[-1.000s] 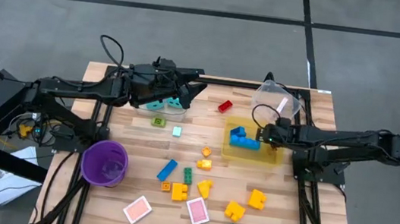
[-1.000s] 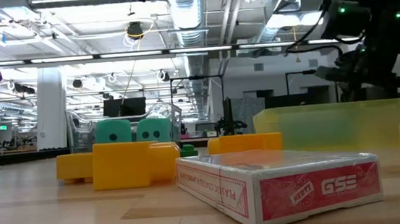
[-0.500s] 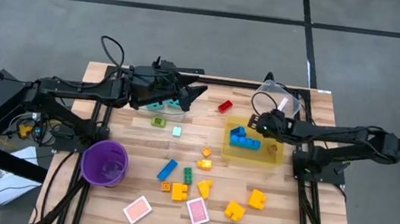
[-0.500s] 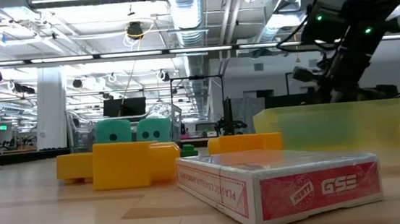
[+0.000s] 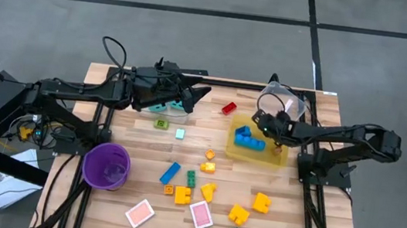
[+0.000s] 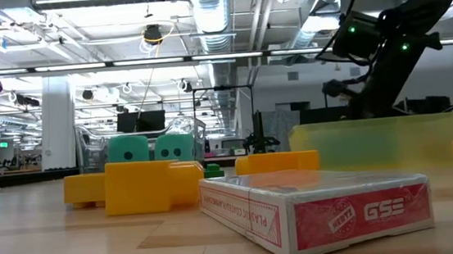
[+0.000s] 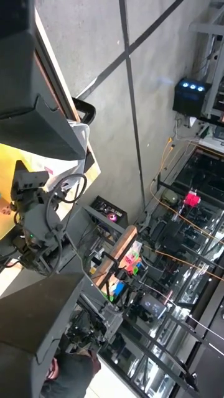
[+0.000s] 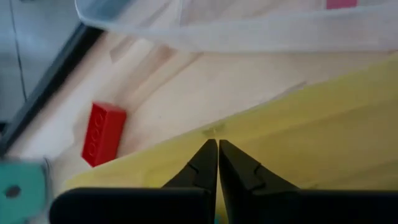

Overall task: Pick & Place Toys
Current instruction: Adjust the yellow bin

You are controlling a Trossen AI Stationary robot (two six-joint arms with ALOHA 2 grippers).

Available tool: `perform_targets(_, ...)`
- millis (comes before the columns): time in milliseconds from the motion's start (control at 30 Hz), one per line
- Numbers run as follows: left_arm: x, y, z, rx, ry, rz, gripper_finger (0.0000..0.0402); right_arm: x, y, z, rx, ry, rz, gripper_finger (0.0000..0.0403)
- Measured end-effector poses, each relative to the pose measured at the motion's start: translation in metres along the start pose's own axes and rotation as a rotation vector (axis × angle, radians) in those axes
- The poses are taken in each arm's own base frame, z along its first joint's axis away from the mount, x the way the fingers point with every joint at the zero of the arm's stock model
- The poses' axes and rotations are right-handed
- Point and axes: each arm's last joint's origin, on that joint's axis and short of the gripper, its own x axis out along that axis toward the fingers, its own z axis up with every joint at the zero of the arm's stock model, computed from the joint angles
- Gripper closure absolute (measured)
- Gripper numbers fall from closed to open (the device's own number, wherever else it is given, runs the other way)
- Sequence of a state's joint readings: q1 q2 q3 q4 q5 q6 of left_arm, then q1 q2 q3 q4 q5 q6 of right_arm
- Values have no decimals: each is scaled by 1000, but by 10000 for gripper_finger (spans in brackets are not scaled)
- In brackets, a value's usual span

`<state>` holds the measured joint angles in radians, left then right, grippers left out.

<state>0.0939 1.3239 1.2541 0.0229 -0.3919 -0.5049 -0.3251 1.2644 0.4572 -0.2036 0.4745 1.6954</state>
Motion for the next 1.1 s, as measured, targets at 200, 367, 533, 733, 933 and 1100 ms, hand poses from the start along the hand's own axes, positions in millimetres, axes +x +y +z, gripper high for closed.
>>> perform_targets(200,-1,-1,-1,0,3,-5,100,-1,0,0,106,-76,18,392)
perform_targets(367,-1,-1,-1,0,3,-5,100,-1,0,3,176,-127,22,392)
perform_targets(533,-1,-3,-2,0,5,-10,100,2,-2,9,220,-155,2,392)
perform_targets(733,-2,-5,-3,1,9,-17,100,2,-4,12,323,-207,-7,397)
perform_targets(933,-3,-7,-4,1,14,-25,100,2,-8,13,319,-235,-32,401)
perform_targets(1100,-3,-8,-4,1,16,-29,100,1,-8,15,323,-289,-13,401)
